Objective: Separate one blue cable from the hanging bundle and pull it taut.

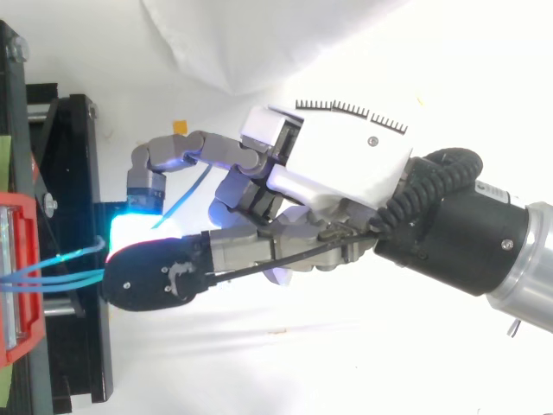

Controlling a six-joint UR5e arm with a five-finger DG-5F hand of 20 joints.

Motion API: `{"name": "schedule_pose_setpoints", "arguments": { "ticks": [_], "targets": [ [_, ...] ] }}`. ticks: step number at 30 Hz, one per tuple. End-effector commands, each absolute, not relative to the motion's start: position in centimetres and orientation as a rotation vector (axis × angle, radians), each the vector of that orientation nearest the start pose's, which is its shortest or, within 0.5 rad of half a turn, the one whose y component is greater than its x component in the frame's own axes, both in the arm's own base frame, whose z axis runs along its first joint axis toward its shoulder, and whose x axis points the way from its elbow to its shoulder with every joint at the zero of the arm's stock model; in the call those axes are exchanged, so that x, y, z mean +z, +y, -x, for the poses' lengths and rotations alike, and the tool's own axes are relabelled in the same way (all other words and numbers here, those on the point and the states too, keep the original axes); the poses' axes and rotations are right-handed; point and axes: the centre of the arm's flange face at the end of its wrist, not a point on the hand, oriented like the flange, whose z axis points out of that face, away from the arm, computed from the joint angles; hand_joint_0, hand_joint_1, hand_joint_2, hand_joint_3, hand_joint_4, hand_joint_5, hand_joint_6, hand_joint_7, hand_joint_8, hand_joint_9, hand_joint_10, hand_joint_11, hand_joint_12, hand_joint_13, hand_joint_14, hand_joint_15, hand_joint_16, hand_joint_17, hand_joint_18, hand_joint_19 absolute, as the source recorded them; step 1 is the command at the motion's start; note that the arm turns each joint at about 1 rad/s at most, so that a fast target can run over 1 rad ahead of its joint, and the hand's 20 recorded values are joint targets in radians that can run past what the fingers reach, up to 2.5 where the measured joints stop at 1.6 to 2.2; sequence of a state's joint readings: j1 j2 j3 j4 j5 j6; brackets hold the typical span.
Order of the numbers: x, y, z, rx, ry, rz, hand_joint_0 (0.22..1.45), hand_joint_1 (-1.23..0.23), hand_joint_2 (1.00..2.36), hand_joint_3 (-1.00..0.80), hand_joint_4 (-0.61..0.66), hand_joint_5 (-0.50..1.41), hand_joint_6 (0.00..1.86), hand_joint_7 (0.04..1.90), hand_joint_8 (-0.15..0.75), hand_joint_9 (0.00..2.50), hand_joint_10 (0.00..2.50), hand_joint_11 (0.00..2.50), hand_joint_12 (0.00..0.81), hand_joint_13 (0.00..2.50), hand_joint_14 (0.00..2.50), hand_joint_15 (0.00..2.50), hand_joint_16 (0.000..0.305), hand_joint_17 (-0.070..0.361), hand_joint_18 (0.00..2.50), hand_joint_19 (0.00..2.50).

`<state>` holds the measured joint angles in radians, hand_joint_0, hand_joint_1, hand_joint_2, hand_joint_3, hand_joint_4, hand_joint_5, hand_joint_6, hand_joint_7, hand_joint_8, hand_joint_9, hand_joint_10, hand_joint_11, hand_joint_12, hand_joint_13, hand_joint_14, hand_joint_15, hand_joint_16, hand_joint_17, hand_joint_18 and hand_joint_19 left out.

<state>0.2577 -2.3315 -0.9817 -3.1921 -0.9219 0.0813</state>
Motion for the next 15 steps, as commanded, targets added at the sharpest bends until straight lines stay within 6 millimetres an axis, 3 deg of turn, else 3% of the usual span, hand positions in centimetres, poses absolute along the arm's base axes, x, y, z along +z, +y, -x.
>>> {"name": "schedule_pose_setpoints", "arguments": {
  "ticks": [1,15],
  "targets": [
    [28.85,0.02,-75.99,0.804,1.043,-1.49,0.75,-0.75,1.0,-0.47,0.03,0.12,0.53,1.41,0.011,1.72,2.5,1.57,0.198,1.35,2.5,1.29,0.058,0.131,1.68,0.96],
    [28.8,0.11,-75.89,0.8,1.05,-1.494,0.71,-0.91,1.0,-0.5,0.09,0.1,0.55,1.36,0.027,1.7,2.5,1.58,0.223,1.32,2.5,1.31,0.058,0.131,1.65,1.05]
  ]
}}
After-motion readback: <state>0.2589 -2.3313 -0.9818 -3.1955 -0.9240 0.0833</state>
